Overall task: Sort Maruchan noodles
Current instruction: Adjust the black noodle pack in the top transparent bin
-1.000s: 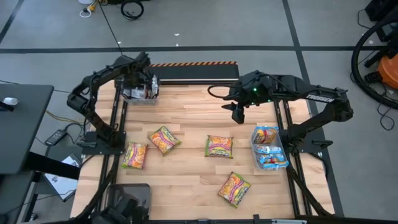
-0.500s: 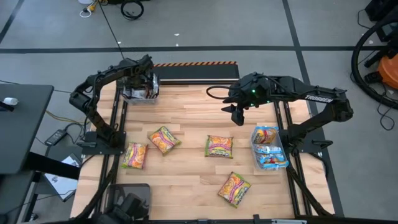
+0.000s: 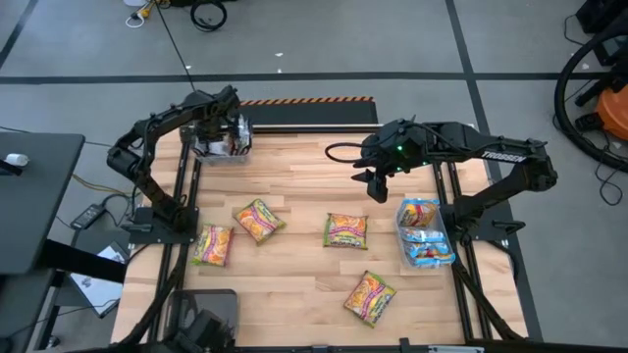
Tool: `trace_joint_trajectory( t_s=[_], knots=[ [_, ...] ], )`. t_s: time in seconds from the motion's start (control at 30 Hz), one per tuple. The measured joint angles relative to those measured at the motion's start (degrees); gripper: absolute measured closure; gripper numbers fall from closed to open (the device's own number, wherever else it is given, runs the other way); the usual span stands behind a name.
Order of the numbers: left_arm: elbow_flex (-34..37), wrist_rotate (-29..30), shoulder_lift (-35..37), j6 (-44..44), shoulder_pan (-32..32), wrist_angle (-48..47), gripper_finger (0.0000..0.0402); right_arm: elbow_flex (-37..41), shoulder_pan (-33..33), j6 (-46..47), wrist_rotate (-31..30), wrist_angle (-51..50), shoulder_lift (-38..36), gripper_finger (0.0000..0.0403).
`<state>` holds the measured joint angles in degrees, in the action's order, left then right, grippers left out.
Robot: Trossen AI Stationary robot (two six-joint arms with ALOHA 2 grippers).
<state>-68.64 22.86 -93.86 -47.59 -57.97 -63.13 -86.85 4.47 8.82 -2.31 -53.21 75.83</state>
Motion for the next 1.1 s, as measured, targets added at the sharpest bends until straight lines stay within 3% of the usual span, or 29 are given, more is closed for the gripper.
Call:
trace_joint_trajectory(
  t_s=[0.07, 0.13, 0.23, 0.4, 0.63, 0.77, 1.1],
  knots=[
    [-0.4, 1.7, 2.0, -1.0, 1.0, -1.4, 0.0387, 0.0, 0.0, -0.5, 0.0, 0.0, 0.0, 0.0235],
    [-0.3, 3.1, 3.9, -6.2, 2.5, -3.3, 0.0391, 0.0, 0.0, -1.2, -0.1, 0.0, 0.0, 0.0235],
    [-0.2, 5.9, 4.6, -16.4, 4.6, -5.0, 0.0375, 0.0, -0.3, -1.0, -1.7, 0.0, 0.0, 0.0235],
    [0.2, 9.9, 4.6, -16.3, 5.2, -1.8, 0.0338, 0.1, -2.4, 0.9, -4.7, -1.2, 0.0, 0.0235],
    [9.0, 4.9, 4.7, -28.9, 4.1, 7.3, 0.0277, 4.4, -6.4, 6.4, -6.2, -0.8, -0.1, 0.0235],
    [9.7, 5.0, 4.7, -31.3, 4.1, 10.9, 0.0252, 7.3, -8.4, 9.9, -6.9, -0.4, -0.1, 0.0235],
    [9.5, 3.9, 4.6, -34.2, -1.2, 9.7, 0.0246, 10.6, -9.0, 12.9, -5.3, 5.2, -0.1, 0.0235]
  ],
)
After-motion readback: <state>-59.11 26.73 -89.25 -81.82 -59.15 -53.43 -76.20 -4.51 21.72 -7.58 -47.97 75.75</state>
